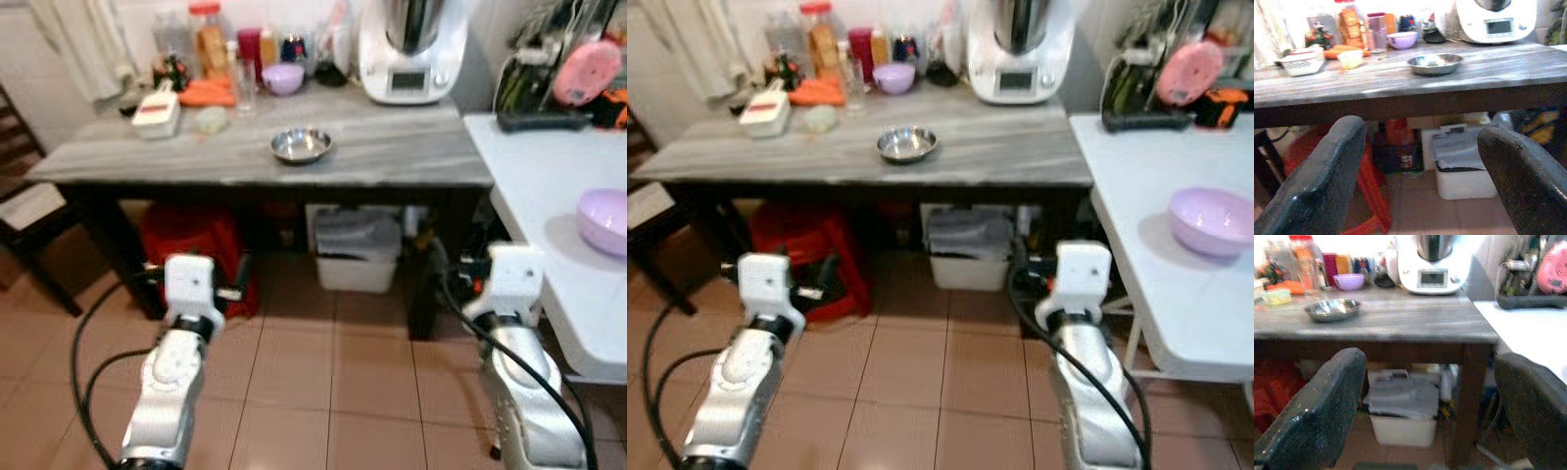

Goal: Setting the table

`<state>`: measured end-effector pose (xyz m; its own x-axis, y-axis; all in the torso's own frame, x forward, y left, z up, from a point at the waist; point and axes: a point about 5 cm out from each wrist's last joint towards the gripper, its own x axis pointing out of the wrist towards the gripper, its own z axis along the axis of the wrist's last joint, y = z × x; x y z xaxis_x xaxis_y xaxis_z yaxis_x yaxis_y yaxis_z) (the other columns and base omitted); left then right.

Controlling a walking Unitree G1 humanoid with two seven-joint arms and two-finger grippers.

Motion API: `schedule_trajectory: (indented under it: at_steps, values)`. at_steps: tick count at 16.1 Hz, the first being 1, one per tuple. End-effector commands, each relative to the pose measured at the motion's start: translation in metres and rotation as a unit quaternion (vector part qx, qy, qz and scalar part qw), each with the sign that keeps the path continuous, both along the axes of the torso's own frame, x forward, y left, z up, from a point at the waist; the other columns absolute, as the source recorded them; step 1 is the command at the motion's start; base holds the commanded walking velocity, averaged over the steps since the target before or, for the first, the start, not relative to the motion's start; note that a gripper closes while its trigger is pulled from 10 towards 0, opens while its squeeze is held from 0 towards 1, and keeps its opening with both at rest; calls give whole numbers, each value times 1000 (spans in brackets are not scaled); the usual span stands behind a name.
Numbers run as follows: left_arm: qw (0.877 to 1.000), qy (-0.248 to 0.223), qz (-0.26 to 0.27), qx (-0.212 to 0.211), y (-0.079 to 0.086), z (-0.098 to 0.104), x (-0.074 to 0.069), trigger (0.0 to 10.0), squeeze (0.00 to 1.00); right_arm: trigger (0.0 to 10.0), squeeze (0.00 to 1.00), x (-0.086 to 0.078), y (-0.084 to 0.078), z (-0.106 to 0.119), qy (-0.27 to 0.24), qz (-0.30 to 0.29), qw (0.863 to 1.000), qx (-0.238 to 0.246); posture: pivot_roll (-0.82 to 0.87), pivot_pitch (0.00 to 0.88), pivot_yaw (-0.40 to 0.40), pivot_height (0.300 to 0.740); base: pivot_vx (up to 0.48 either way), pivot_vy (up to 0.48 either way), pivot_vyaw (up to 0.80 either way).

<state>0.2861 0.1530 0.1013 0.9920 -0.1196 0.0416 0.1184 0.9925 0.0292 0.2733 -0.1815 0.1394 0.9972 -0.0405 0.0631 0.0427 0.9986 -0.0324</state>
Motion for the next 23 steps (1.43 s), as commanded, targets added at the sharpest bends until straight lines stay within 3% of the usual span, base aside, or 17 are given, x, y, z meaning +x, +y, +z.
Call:
schedule_trajectory:
  at_steps: [1, 12, 23]
  values:
    - [1000, -2, 1, 2, 3, 0, 1, 10000, 0, 10000, 0, 2, 1, 1, 0, 3, 1000, 0, -77, 7, 62, 740, 0, -304, 0]
    - [1000, -9, -15, -8, -2, 1, 5, 10000, 0, 10000, 0, 8, 6, -1, 6, 17, 1000, -4, -90, 0, 53, 740, 0, -411, 0]
    - [1000, -14, -21, -13, -7, -1, 7, 10000, 0, 10000, 0, 10, 1, -1, 7, 10, 1000, -7, -99, 0, 47, 740, 0, -480, 0]
